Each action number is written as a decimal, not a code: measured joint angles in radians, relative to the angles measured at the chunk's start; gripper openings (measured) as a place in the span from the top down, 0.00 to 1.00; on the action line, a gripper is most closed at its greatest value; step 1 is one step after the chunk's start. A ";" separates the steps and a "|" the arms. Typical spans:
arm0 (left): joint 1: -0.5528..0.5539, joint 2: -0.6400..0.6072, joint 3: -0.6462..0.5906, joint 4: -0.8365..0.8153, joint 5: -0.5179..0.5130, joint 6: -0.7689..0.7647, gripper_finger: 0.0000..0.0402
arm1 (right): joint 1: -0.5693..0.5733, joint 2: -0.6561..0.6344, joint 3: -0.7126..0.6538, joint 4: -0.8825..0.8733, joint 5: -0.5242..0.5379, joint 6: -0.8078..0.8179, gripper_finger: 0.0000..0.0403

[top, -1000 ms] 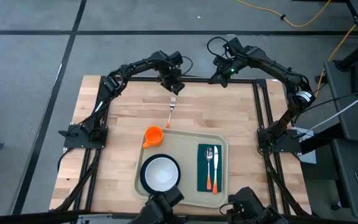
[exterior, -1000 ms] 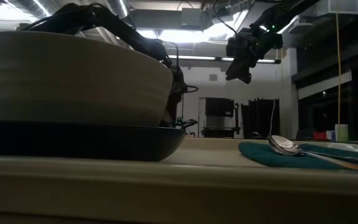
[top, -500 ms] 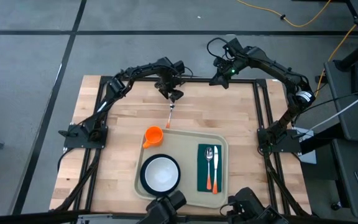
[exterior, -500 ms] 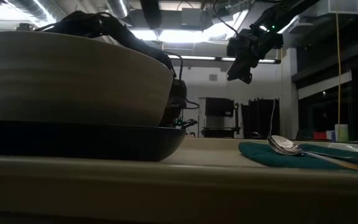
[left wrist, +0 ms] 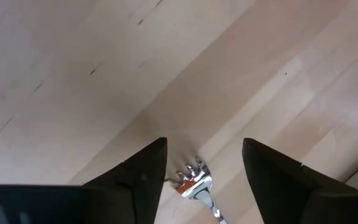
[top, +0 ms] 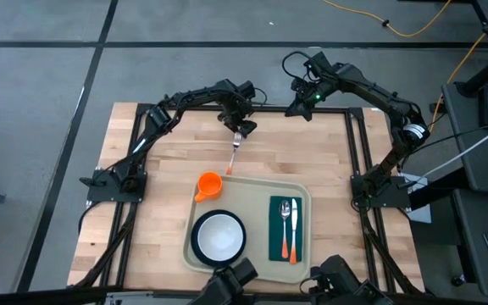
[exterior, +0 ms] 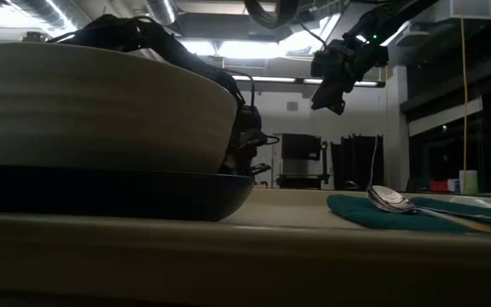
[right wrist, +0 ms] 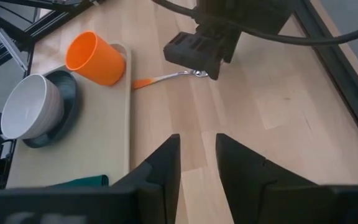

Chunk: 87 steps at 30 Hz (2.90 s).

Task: Set up tray
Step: Put the orange fork on the dark green napkin to the left of the orange spoon

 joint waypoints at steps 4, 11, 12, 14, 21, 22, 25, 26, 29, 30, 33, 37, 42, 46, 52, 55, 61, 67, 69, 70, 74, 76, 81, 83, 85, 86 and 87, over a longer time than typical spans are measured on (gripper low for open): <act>0.002 0.000 0.000 -0.012 -0.001 0.012 0.55 | 0.000 0.000 0.000 0.000 0.000 -0.002 0.73; 0.005 0.000 0.000 -0.080 -0.027 0.084 0.62 | 0.000 0.000 0.000 0.000 0.000 -0.002 0.73; 0.005 0.000 0.000 -0.080 -0.027 0.084 0.63 | 0.000 0.000 0.000 0.000 0.000 -0.002 0.73; 0.005 0.000 0.000 -0.077 -0.026 0.083 0.65 | 0.000 0.000 0.000 0.000 0.000 -0.002 0.73; 0.005 0.000 0.000 -0.075 -0.021 0.080 0.75 | 0.000 0.000 0.000 0.000 0.000 -0.004 0.73; 0.005 0.000 0.000 -0.075 -0.021 0.080 0.77 | 0.000 0.000 0.000 0.000 0.000 -0.004 0.73; 0.005 0.000 0.000 -0.072 -0.021 0.080 0.83 | 0.000 0.000 0.000 0.000 0.000 -0.004 0.73; 0.005 0.000 0.000 -0.072 -0.020 0.080 0.85 | 0.000 0.000 0.000 0.000 0.000 -0.004 0.73; 0.005 0.000 0.000 -0.067 -0.019 0.080 0.90 | 0.000 0.000 0.000 0.000 0.000 -0.005 0.73; 0.005 0.000 0.000 -0.062 -0.018 0.080 0.92 | 0.000 0.000 0.000 0.000 0.000 -0.005 0.73; 0.005 -0.001 0.000 -0.037 -0.003 0.073 0.96 | 0.000 0.000 0.000 0.000 0.000 -0.005 0.73; 0.007 -0.001 0.000 0.049 0.069 0.016 0.99 | 0.000 0.000 0.000 0.000 0.000 -0.005 0.73; 0.006 -0.001 0.000 0.111 0.118 -0.024 0.99 | 0.000 0.000 0.000 0.000 0.000 -0.005 0.73; 0.007 -0.001 0.000 0.137 0.143 -0.038 0.99 | 0.000 0.000 0.000 0.000 0.000 -0.005 0.73; 0.009 -0.002 0.000 0.143 0.146 -0.037 0.99 | 0.000 0.000 -0.045 0.039 0.001 0.014 0.73; 0.011 -0.012 0.007 0.130 0.146 -0.026 0.99 | 0.000 0.000 -0.089 0.074 0.001 0.054 0.73; 0.015 -0.019 0.096 0.103 0.146 0.002 0.99 | 0.000 0.001 -0.170 0.202 0.001 0.159 0.73; 0.018 -0.019 0.163 0.093 0.145 0.009 0.99 | 0.000 0.001 -0.193 0.294 0.002 0.183 0.73; 0.018 -0.020 0.177 0.097 0.146 0.012 1.00 | 0.000 0.001 -0.193 0.325 0.002 0.186 0.73; 0.018 -0.020 0.180 0.097 0.146 0.012 1.00 | 0.000 0.001 -0.193 0.339 0.002 0.192 0.73; 0.006 -0.020 0.180 0.094 0.147 0.016 1.00 | 0.000 0.028 -0.193 0.406 0.016 0.232 0.73; -0.002 -0.020 0.180 0.094 0.151 0.016 1.00 | -0.001 0.052 -0.193 0.417 0.019 0.234 0.73; -0.028 -0.020 0.180 0.094 0.196 0.017 1.00 | -0.001 0.101 -0.193 0.403 0.028 0.177 0.73; -0.037 -0.020 0.191 0.087 0.218 0.020 0.99 | -0.001 0.107 -0.193 0.390 0.027 0.130 0.73; -0.045 -0.020 0.216 0.087 0.229 0.033 1.00 | -0.001 0.107 -0.193 0.376 0.028 0.092 0.73; -0.048 -0.020 0.229 0.087 0.241 0.038 1.00 | -0.001 0.107 -0.193 0.369 0.028 0.071 0.73; -0.051 -0.020 0.243 0.087 0.253 0.041 1.00 | -0.001 0.107 -0.193 0.360 0.023 0.053 0.72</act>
